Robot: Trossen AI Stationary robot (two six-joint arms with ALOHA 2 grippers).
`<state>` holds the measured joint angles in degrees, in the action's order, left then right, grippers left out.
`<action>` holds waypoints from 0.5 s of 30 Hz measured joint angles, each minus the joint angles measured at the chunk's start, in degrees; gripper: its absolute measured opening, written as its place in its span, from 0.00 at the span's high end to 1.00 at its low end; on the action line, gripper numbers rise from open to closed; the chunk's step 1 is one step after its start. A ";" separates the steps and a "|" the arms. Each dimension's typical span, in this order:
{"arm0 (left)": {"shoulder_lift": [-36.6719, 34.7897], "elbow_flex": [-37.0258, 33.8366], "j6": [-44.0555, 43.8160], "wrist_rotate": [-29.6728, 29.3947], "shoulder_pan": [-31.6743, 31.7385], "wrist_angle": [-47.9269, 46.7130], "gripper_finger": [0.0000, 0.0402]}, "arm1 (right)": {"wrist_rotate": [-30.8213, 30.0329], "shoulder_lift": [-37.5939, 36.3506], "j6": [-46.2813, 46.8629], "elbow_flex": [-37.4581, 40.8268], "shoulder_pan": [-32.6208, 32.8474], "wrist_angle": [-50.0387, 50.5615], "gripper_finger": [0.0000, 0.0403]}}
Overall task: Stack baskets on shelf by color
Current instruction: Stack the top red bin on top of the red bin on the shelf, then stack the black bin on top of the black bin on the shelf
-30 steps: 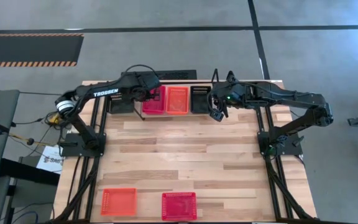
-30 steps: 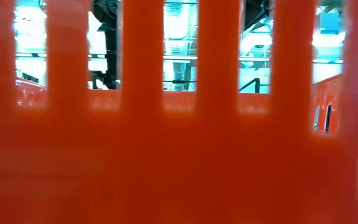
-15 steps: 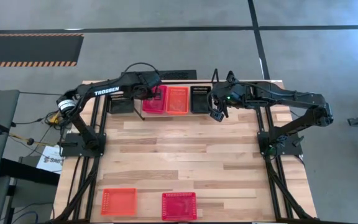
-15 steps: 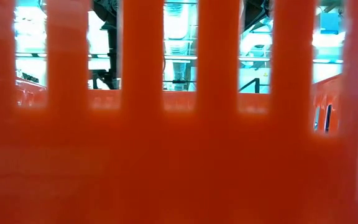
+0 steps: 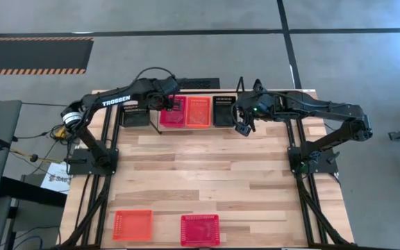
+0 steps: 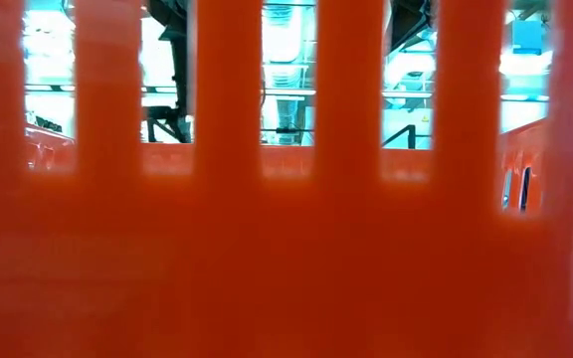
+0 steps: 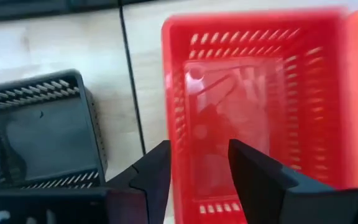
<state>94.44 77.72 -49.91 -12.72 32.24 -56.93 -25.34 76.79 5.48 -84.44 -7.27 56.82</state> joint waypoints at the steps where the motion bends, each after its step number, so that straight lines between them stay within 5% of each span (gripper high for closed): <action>1: -0.38 0.99 0.34 -0.36 -0.09 -0.07 0.63 | 0.00 0.00 0.01 0.00 0.00 0.03 0.84; 9: -2.70 11.69 8.49 -1.06 -2.72 -2.22 0.64 | 0.01 0.00 0.04 0.00 0.00 0.18 0.84; 15: -2.72 22.63 14.71 -4.55 -7.32 -20.58 0.64 | 0.02 0.00 0.07 0.00 0.00 1.34 0.84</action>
<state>91.72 100.35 -35.20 -17.27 24.91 -77.51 -25.32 76.79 5.54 -84.44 -7.27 58.16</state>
